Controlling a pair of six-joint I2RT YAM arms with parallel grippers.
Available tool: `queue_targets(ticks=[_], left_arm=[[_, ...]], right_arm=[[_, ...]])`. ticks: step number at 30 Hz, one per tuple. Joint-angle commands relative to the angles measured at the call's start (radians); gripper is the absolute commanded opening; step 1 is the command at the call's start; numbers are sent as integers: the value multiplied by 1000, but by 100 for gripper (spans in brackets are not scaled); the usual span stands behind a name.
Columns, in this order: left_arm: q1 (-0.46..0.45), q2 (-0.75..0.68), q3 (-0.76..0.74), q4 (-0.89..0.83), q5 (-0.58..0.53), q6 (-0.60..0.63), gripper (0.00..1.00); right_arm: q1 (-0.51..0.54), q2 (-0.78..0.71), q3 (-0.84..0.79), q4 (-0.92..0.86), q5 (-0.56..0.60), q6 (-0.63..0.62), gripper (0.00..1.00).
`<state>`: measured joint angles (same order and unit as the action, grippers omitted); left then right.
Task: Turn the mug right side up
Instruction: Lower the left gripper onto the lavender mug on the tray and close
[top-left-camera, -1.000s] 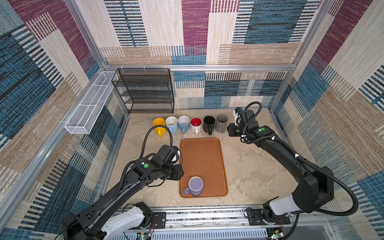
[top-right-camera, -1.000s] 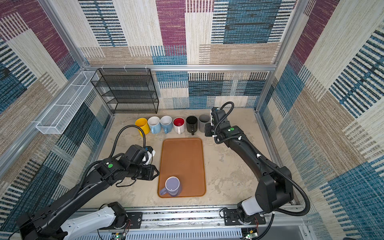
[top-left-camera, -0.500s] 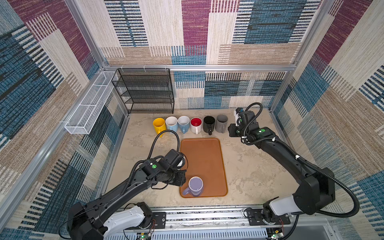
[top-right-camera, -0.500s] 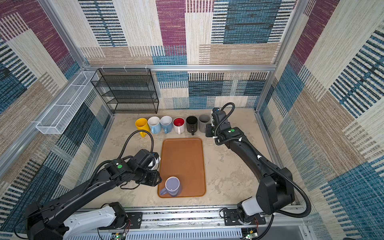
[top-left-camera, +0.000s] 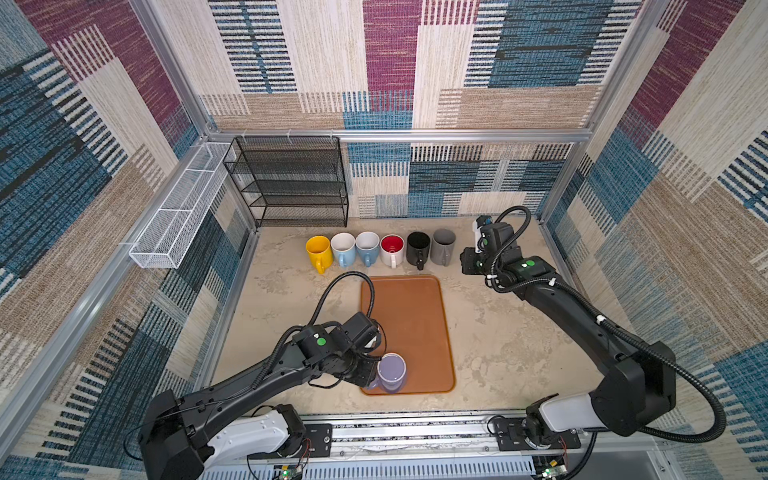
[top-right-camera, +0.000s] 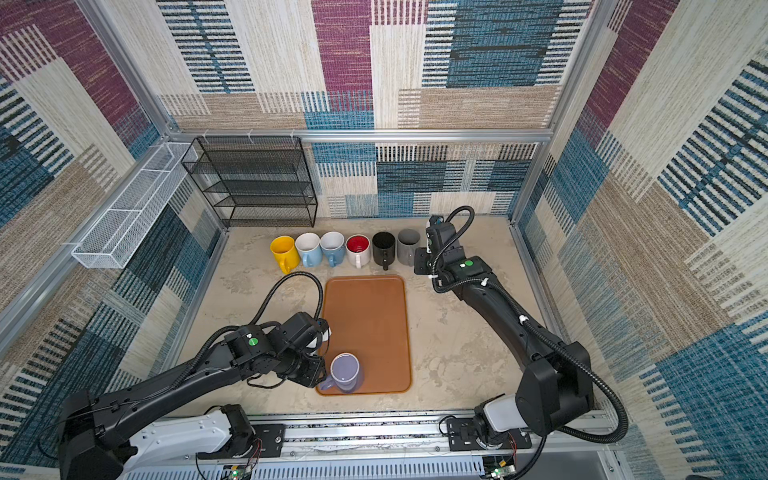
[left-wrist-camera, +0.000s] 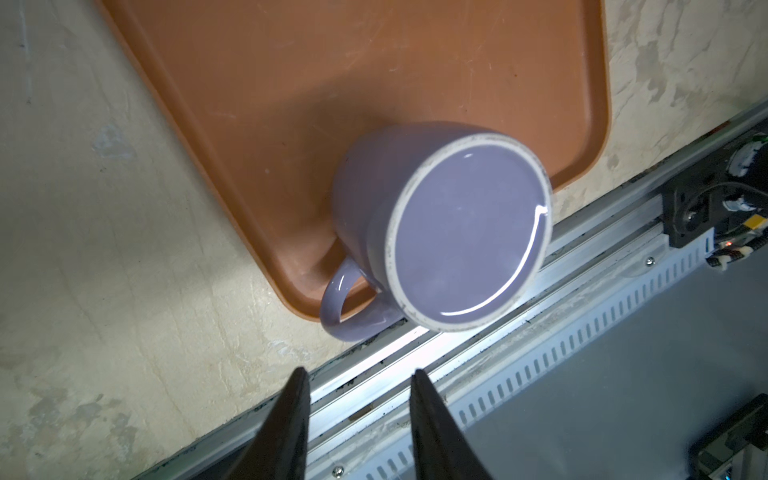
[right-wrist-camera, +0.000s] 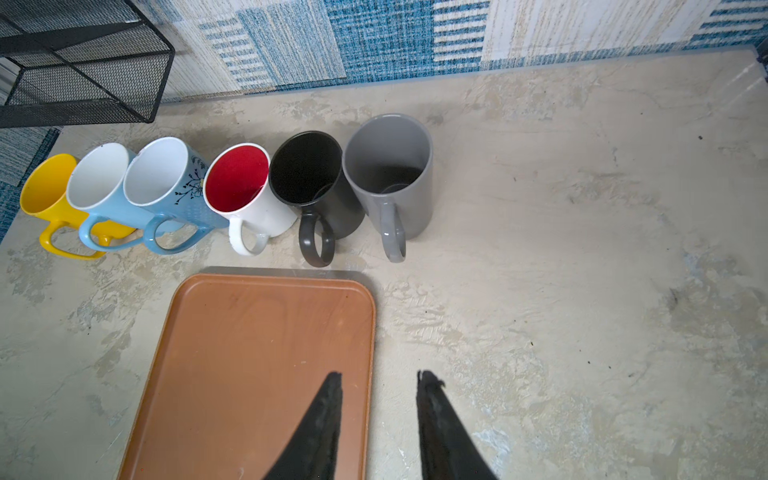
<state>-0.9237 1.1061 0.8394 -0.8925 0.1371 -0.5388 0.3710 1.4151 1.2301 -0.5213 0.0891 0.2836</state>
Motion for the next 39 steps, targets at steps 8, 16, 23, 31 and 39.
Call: queue_targets(ticks=[8, 16, 23, 31, 39], left_arm=[[-81, 95, 14, 85, -14, 24, 37], [-134, 184, 66, 131, -28, 31, 36], [-162, 263, 130, 132, -82, 36, 35], [-172, 278, 165, 112, -158, 50, 35], [-172, 260, 147, 88, -176, 112, 35]], right_arm=[[-1, -28, -6, 1, 20, 14, 33], [-1, -39, -13, -2, 26, 14, 33], [-4, -48, -22, 0, 32, 12, 33], [-12, -61, -33, -2, 38, 10, 33], [-15, -68, -37, -3, 38, 12, 33]])
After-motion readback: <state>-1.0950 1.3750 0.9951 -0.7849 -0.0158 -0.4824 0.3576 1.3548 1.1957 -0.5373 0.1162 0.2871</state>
